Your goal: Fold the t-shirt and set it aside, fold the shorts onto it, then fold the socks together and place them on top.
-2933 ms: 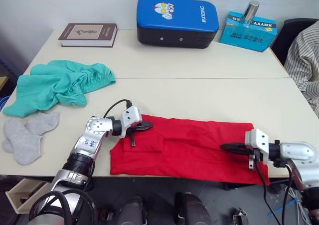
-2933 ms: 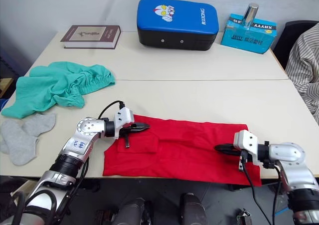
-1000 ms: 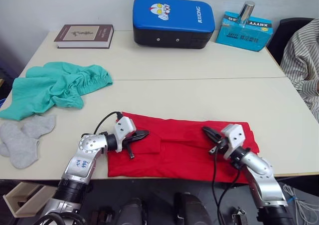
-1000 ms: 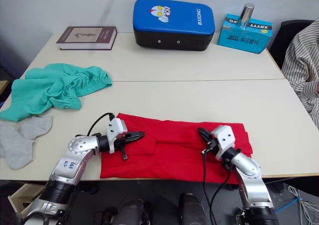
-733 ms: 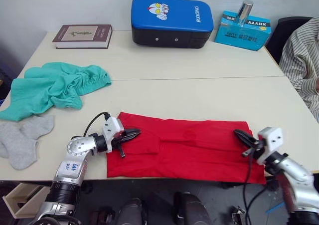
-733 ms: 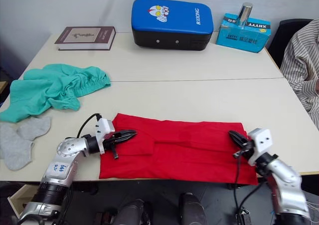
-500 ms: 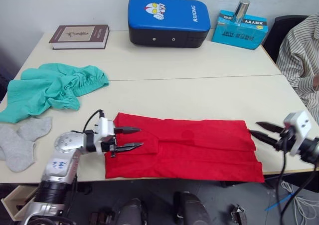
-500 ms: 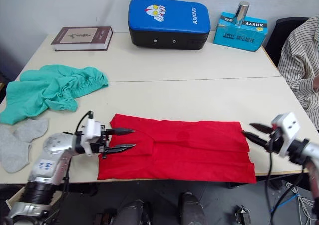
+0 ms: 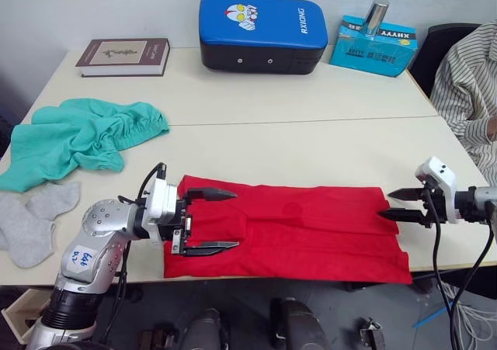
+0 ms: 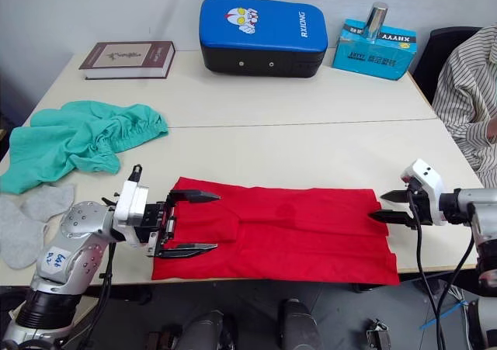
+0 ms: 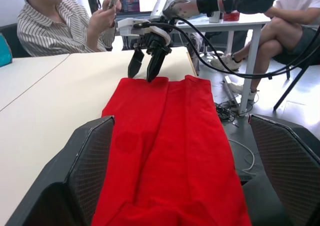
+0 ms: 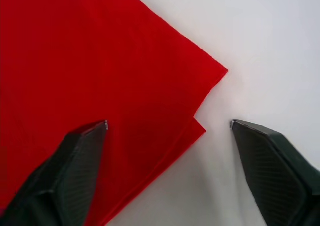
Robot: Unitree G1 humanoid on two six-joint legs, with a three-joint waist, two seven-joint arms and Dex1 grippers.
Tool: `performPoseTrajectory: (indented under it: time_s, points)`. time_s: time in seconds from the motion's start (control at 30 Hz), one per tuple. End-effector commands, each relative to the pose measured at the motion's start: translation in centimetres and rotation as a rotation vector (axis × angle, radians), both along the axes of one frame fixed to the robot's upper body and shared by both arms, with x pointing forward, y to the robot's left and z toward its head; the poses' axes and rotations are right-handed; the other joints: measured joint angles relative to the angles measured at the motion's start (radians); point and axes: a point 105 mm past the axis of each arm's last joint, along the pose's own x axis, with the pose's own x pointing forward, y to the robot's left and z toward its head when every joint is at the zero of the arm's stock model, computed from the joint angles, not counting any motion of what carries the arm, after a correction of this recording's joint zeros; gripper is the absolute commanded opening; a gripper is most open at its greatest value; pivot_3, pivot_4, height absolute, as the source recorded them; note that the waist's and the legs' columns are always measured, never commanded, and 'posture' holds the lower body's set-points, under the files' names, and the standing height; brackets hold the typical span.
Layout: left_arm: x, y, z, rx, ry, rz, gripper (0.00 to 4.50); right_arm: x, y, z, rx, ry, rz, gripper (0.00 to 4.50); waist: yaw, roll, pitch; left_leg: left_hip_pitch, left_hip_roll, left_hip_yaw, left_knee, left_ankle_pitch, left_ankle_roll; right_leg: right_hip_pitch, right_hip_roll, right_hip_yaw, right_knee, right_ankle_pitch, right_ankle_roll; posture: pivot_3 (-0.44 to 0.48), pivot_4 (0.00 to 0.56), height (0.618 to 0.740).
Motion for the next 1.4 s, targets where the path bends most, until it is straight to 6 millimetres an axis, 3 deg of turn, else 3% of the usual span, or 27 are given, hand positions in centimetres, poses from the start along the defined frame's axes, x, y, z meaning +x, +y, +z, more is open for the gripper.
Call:
performPoseTrajectory:
  time_s: [0.03, 0.23, 0.3, 0.43, 0.5, 0.77, 1.03, 1.13, 1.2, 1.3, 1.4]
  points:
    - [-0.1, -0.2, 0.7, -0.012, -0.026, 0.005, 4.5, -0.4, 1.2, -1.5, 0.004, 0.074, 0.031, 2.52, 0.0, 0.0, 0.0, 0.0, 0.0, 0.0, 0.0, 0.0, 0.0, 0.0, 0.0, 0.0, 0.0, 0.0, 0.0, 0.0, 0.15, 0.74]
    - [0.5, -0.1, 0.9, -0.004, -0.029, 0.024, 4.5, -0.5, 1.9, -2.1, -0.007, 0.09, 0.06, 0.49, 0.0, -0.001, -0.001, 0.0, 0.001, 0.0, 0.0, 0.0, -0.001, 0.0, 0.001, 0.0, 0.0, 0.0, 0.0, 0.0, 0.15, 0.74]
    - [0.7, 0.1, 0.8, -0.002, -0.029, 0.038, 4.5, -0.6, 1.7, -2.3, -0.031, 0.092, 0.07, 0.04, 0.0, -0.001, -0.001, 0.0, 0.001, 0.0, 0.0, 0.0, -0.001, 0.0, 0.001, 0.0, 0.0, 0.0, 0.0, 0.0, 0.15, 0.74]
    - [1.2, 0.6, 0.6, -0.004, -0.027, 0.082, 4.5, 0.8, 0.3, -0.8, -0.144, 0.001, 0.07, 0.04, -0.001, -0.001, -0.001, 0.0, 0.001, 0.0, 0.0, 0.0, -0.001, 0.0, 0.001, 0.0, 0.0, 0.0, 0.0, 0.0, 0.15, 0.74]
    - [1.4, 0.9, 0.6, -0.01, -0.027, 0.107, 4.5, 2.6, 0.1, 0.7, -0.173, -0.088, 0.04, 0.04, -0.002, -0.001, -0.001, 0.001, 0.0, 0.001, 0.0, 0.0, -0.001, 0.0, 0.001, 0.0, 0.0, 0.0, 0.0, 0.0, 0.15, 0.74]
    - [2.8, 2.0, 0.1, -0.045, -0.024, 0.277, 4.5, 8.9, 2.6, 4.5, -0.269, -0.449, -0.035, 0.04, -0.007, -0.001, 0.0, -0.004, 0.0, 0.004, 0.0, 0.002, -0.003, -0.007, 0.001, 0.002, 0.003, 0.0, -0.001, 0.0, 0.15, 0.74]
    - [4.7, 3.6, -0.8, -0.053, 0.009, 0.46, 4.5, 11.1, 4.9, 5.3, -0.296, -0.612, -0.057, 0.04, -0.003, 0.0, 0.0, -0.004, 0.0, 0.004, 0.0, 0.003, -0.002, -0.007, 0.001, 0.004, 0.003, 0.0, -0.001, 0.0, 0.15, 0.74]
    - [5.6, 4.0, -1.3, -0.016, 0.019, 0.47, 4.5, 10.8, 5.2, 5.1, -0.216, -0.57, -0.045, 0.04, -0.004, 0.0, 0.0, -0.004, 0.0, 0.004, 0.0, 0.003, -0.002, -0.008, 0.001, 0.003, 0.004, 0.0, -0.001, 0.0, 0.15, 0.74]
    - [6.1, 4.0, -1.3, -0.004, 0.027, 0.45, 4.5, 10.4, 4.8, 5.3, -0.197, -0.554, -0.036, 0.53, -0.002, 0.0, 0.0, -0.005, 0.0, 0.004, 0.0, 0.003, -0.002, -0.008, 0.001, 0.003, 0.004, 0.0, -0.001, 0.0, 0.15, 0.74]
    - [7.2, 4.0, -1.1, 0.024, 0.042, 0.415, 4.5, 9.9, 2.8, 7.0, -0.195, -0.6, -0.089, 1.36, 0.001, 0.0, 0.001, -0.005, 0.0, 0.004, 0.0, 0.004, -0.002, -0.008, 0.001, 0.0, 0.004, 0.0, -0.001, 0.0, 0.15, 0.74]
    - [8.6, 4.1, -1.0, 0.052, 0.067, 0.397, 4.5, 8.6, 0.1, 8.5, -0.097, -0.537, -0.169, 2.4, 0.003, 0.001, 0.001, -0.005, -0.001, 0.004, -0.001, 0.004, -0.001, -0.008, 0.0, -0.002, 0.004, 0.0, 0.0, 0.0, 0.15, 0.74]
